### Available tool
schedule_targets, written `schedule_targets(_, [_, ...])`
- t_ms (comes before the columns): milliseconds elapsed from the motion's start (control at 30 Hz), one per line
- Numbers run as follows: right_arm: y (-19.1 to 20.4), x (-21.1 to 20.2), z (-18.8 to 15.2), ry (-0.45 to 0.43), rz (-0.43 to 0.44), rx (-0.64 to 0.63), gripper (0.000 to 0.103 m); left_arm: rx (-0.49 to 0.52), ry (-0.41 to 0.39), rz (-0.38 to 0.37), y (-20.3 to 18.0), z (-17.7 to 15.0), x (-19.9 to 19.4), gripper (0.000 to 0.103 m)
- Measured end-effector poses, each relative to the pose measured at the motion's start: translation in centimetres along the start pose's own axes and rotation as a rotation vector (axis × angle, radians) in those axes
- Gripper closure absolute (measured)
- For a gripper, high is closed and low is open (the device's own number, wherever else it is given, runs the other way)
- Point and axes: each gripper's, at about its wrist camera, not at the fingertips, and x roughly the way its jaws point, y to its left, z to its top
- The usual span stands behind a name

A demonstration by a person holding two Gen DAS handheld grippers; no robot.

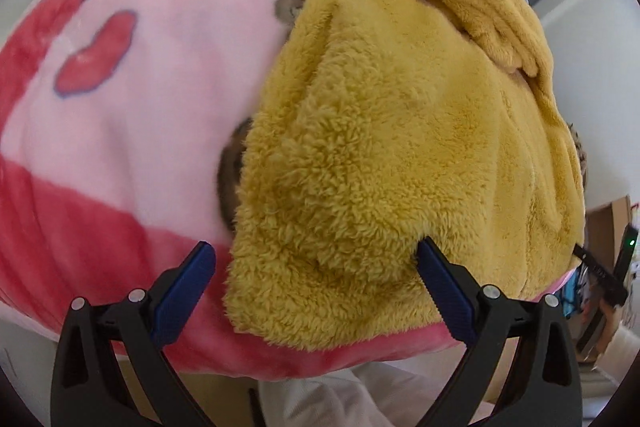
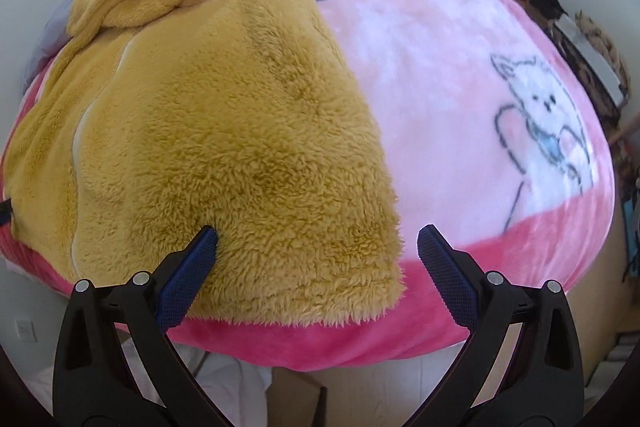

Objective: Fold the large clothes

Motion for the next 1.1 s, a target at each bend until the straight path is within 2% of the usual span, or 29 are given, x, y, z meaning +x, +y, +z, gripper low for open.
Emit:
schedule_targets(267, [-0.4, 1.2, -0.1, 0.033, 0.024, 0.019, 0.008, -0.065, 0.035, -0.01, 1.1, -1.2, 0.8, 0.005])
schedule_targets(600, [-0.6, 2.9, 0.2, 0.065, 0.049, 0.054, 0.008, -0.073, 0.073, 0.018, 0.3, -0.7, 1.9, 0.005])
schedule_targets(700, [-0.7, 2.7, 0.1, 0.064, 0.064, 0.059, 0.013, -0.059, 0.072, 0.033, -0.1, -0.9, 1.8, 0.008])
schedule_targets(767, [-0.8, 2.4, 0.0, 0.061, 0.081, 0.061, 0.025, -0.055, 0.069, 0.048, -0.9, -0.7, 1.8, 0.019])
schedule_targets(800, [-0.7, 2.0, -0.3, 0.062, 0.104, 0.064, 0.036, -0.047, 0.068, 0.056, -1.2, -0.7, 1.7, 0.023])
schedule_targets(833, [-0.5, 1.8, -0.3, 0.064, 0.114, 0.062, 0.045, -0.04, 0.064, 0.057, -1.2, -1.0, 1.3, 0.037])
schedule_targets(867, [-0.2, 1.4, -0.3, 0.064, 0.12, 0.054, 0.05, -0.031, 0.064, 0.028, -1.7, -1.1, 1.2, 0.058])
schedule_targets(900, [0.0, 1.1, -0.3, 0.063, 0.126, 0.053, 0.059, -0.02, 0.074, -0.007, -2.2, -1.3, 1.2, 0.064])
schedule_targets(933, [0.1, 0.7, -0.3, 0.059, 0.135, 0.057, 0.069, -0.007, 0.079, 0.0, -2.6, -1.4, 1.3, 0.069])
schedule_targets(1000, [0.2, -0.1, -0.2, 0.058, 0.141, 0.066, 0.076, 0.019, 0.077, 0.018, -3.3, -1.6, 1.1, 0.075])
schedule_targets(1100, [0.5, -1.4, 0.2, 0.058, 0.148, 0.082, 0.08, -0.03, 0.039, 0.008, -3.6, -1.0, -0.5, 0.079])
